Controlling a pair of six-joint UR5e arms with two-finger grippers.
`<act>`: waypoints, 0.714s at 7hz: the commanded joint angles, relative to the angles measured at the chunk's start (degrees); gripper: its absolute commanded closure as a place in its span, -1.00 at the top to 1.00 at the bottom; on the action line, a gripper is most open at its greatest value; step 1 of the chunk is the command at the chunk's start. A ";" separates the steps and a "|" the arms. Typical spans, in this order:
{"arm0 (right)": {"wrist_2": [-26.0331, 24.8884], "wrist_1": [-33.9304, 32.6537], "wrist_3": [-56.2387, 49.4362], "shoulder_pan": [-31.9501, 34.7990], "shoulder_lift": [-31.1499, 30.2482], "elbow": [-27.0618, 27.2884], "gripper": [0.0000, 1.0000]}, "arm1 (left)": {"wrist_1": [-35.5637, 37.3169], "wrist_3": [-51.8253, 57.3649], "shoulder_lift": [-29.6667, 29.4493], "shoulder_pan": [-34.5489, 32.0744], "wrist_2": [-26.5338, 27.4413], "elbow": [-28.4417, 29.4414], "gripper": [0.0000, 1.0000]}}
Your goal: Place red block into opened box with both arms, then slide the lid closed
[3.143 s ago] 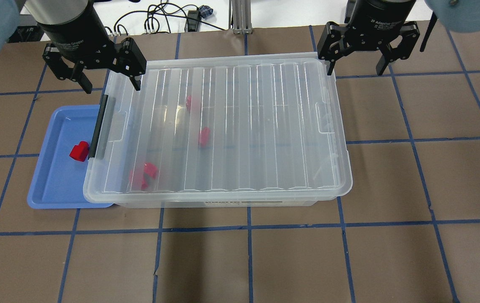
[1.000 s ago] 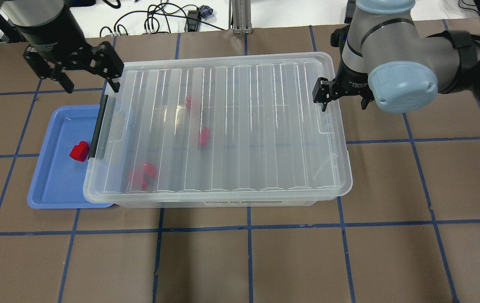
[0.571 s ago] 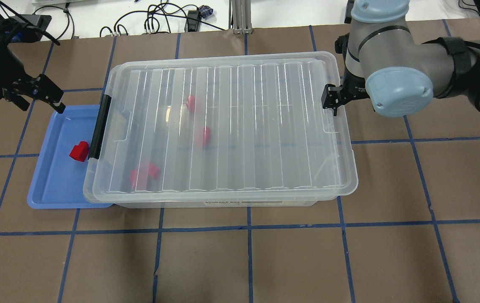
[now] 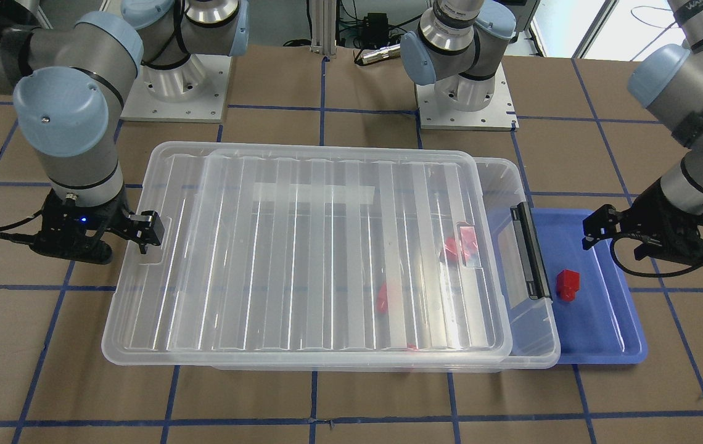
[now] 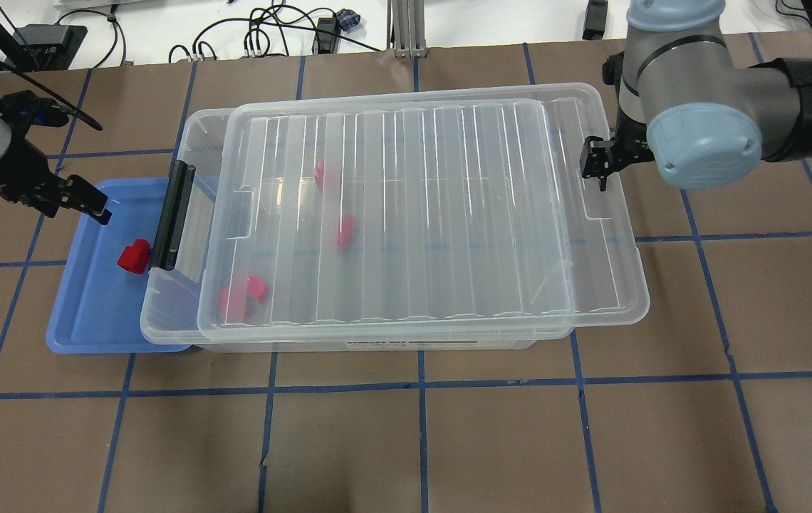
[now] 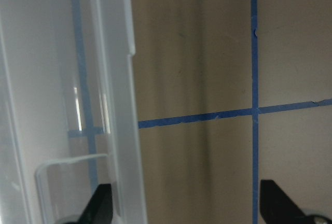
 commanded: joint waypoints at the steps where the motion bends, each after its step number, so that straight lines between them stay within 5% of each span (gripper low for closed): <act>1: -0.17 0.07 -0.72 -2.80 -0.04 -0.04 1.00 | 2.48 1.83 -2.54 0.25 -0.02 -2.26 1.00; 5: -0.96 0.77 -1.33 -5.80 -0.13 -0.39 1.00 | 13.29 1.85 -8.08 0.25 0.51 -7.10 1.00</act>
